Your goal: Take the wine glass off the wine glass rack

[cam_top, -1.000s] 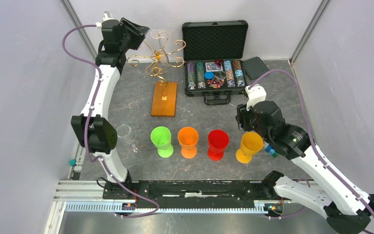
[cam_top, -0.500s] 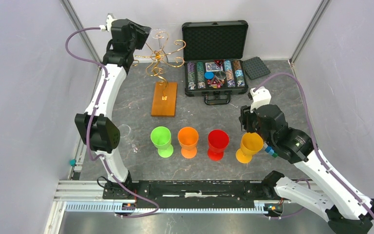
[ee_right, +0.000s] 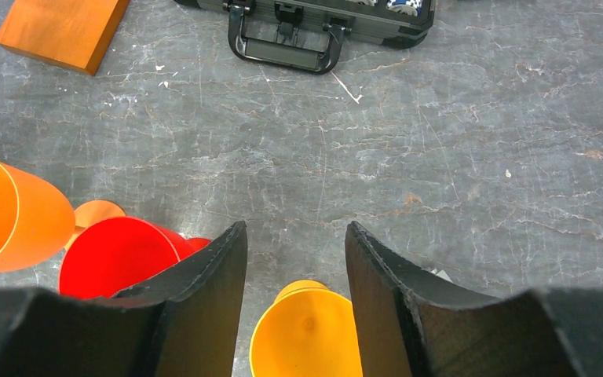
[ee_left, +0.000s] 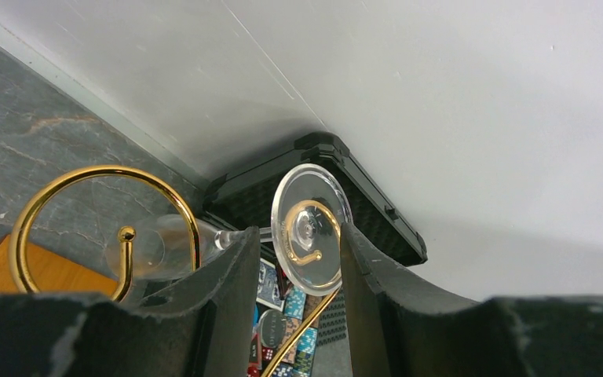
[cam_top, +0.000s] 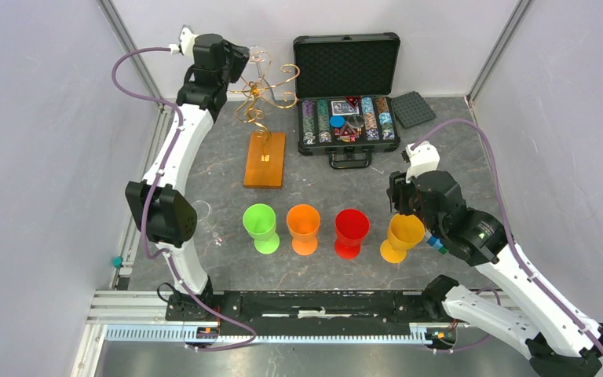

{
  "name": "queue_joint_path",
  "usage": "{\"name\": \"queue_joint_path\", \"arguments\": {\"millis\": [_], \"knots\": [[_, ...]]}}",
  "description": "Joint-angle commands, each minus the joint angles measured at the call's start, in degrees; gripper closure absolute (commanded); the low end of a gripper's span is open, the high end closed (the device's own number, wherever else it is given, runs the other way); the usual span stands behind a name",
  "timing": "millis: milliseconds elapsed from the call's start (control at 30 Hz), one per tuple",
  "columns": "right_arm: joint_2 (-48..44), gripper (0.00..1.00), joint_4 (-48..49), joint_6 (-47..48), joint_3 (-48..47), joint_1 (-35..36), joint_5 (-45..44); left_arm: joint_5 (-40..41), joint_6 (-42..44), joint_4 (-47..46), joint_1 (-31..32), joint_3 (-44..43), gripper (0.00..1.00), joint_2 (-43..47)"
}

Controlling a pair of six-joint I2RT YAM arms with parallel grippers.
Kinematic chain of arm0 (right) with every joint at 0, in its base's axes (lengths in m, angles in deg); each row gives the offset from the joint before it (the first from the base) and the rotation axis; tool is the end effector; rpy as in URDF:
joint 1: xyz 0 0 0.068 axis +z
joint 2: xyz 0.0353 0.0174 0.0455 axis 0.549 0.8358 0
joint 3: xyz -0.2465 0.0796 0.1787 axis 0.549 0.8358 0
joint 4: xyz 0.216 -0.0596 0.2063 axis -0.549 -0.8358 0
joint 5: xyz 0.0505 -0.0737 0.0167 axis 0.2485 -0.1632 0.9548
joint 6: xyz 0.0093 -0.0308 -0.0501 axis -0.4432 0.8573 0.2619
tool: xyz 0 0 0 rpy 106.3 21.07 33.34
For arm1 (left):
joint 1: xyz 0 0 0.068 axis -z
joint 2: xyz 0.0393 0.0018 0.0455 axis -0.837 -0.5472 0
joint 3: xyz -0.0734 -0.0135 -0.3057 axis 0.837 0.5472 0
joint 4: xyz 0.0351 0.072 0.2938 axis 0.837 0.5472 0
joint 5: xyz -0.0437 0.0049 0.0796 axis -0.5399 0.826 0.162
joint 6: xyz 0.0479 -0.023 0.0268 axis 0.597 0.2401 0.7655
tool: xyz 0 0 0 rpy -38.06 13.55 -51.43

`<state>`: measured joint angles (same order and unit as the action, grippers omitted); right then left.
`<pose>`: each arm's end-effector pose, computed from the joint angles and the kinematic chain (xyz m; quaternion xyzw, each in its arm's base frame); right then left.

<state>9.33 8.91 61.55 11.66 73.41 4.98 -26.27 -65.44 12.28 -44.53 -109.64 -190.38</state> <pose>0.1449 0.0995 0.3906 -0.0848 0.8474 0.0742 0.5188 0.4912 -0.0972 0.4719 -0.3694 0.6840 -0.2906 0.5580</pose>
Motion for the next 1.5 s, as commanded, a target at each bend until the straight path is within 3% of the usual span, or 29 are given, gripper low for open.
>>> {"name": "queue_joint_path", "arguments": {"millis": [0,367,700,967,1200,1467], "knots": [[-1.07,0.46,2.27,-0.08,0.76,0.25,-1.46,3.31,-0.61,-1.32,0.45,-0.12,0.54,-0.21],[-1.51,0.45,2.63,0.34,1.21,0.22,-2.36,-0.28,-3.48,-1.54,0.52,-3.02,0.53,-3.36],[-1.43,0.45,2.99,0.55,1.49,0.22,-2.84,-0.56,-3.73,-1.97,0.47,-2.52,0.7,-2.79],[-1.25,0.45,3.33,0.51,1.6,0.18,-2.75,0.45,-1.13,-2.07,0.54,-1.97,0.71,-1.44],[-1.25,0.45,3.6,0.35,1.84,0.22,-2.67,0.41,0.12,-1.98,0.53,-1.79,0.83,-0.84],[-1.39,0.45,3.86,0.12,2.11,0.22,-2.71,0.08,0.78,-2.24,0.45,-1.72,0.89,0.04]]}}
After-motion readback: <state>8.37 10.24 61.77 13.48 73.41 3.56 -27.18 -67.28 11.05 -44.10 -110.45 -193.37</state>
